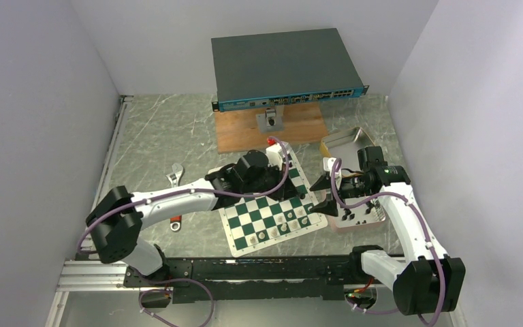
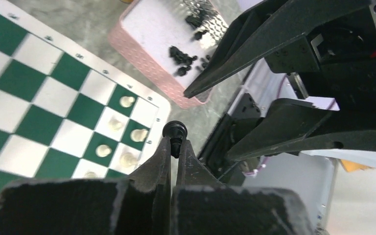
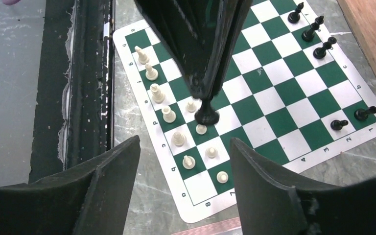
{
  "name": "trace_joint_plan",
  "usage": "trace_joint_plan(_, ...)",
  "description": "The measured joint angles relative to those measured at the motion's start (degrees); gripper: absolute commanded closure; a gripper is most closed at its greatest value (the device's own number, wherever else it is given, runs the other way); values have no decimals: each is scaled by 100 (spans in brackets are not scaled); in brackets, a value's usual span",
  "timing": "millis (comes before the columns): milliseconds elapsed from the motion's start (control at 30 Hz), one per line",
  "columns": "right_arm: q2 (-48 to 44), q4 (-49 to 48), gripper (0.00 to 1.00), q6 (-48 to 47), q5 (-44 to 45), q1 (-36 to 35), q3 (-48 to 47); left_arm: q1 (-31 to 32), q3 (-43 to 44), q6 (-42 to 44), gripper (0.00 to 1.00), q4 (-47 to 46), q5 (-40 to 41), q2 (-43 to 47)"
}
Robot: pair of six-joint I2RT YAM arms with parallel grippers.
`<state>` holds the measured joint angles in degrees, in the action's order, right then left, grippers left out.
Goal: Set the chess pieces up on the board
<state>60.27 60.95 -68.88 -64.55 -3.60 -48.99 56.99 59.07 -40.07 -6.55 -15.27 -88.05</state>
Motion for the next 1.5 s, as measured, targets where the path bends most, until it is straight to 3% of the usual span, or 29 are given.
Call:
trace_joint_plan(300,-7,-166,28,509,332,0,0,0,-103,1073,100,857,1432,734)
trace_joint_plan(600,-7,-463,28,1010,713,173,0,-114,529,2363,100,1845,2704,229)
trace_joint_plan(1000,-4,-660,28,1259,925,319,0,-612,1978,3311,100,2610,2883,-1377)
trace_joint_plan(1500,17,-769,28,1370,1036,470,0,-1032,3338,3753,100,3126,2503,-2752)
